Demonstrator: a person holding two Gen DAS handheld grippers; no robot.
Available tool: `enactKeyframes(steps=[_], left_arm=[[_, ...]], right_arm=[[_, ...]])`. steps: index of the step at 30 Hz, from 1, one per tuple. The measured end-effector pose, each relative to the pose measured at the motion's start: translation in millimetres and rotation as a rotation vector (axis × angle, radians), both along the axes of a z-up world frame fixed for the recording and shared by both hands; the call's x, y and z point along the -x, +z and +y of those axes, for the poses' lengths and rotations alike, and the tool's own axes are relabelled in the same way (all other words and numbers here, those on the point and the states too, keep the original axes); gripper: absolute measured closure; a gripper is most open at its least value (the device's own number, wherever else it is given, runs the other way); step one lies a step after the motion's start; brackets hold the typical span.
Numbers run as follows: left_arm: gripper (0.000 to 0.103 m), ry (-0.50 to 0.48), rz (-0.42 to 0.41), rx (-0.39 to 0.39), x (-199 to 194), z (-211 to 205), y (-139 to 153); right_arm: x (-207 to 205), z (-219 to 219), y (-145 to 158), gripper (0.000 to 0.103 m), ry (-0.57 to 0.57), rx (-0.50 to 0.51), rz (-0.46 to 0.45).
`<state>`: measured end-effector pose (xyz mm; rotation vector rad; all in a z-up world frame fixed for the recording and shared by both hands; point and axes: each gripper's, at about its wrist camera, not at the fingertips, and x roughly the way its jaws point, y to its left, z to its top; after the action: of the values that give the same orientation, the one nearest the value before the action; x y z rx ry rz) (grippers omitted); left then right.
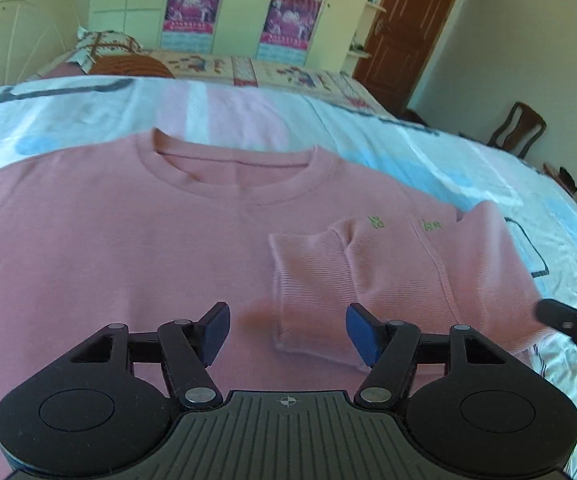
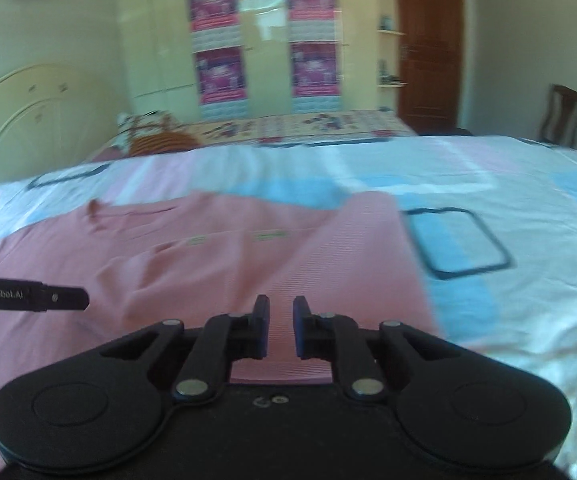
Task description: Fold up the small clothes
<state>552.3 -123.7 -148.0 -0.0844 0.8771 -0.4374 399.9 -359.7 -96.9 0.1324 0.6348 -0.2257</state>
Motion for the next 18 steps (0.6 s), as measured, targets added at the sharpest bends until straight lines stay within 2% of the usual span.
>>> enactKeyframes(steps=[1,2,3,4,6,10,14,18], left_arm=[[0.043,-0.007,0.016,0.011,-5,-7,-2],[0.053,-0.017,0.035,0.025,-9,-12,-6],[0.079,-0.025,0.048,0.034,-10,-19,-9],[0.090,-0.031,0.039,0.026,-11,-24,-10],[0.096,-0.026,0.001,0.032,-7,-27,-5],[0.097,0.021,-0.093,0.052,-3,-3,18],[0.097,0.073,-0.137,0.009,-4,35,29],[0.097,0.111,-0.144,-0.016,-3,61,24]], right_arm=[[2,-12,0,0.090,-0.047,-0.012,-0.005],[8,-26,0,0.090,-0.096,-0.028,-0.011],[14,-37,0,0.090,-0.142,-0.046,-0.017],[19,-48,-1,0.090,-0.182,-0.064,-0.021],[26,-65,-5,0.090,-0.251,-0.100,-0.021],[28,-83,-11,0.090,-0.300,-0.162,-0.018],[23,-81,-12,0.090,-0.277,-0.179,-0.017],[14,-73,-14,0.090,-0.238,-0.191,-0.012]])
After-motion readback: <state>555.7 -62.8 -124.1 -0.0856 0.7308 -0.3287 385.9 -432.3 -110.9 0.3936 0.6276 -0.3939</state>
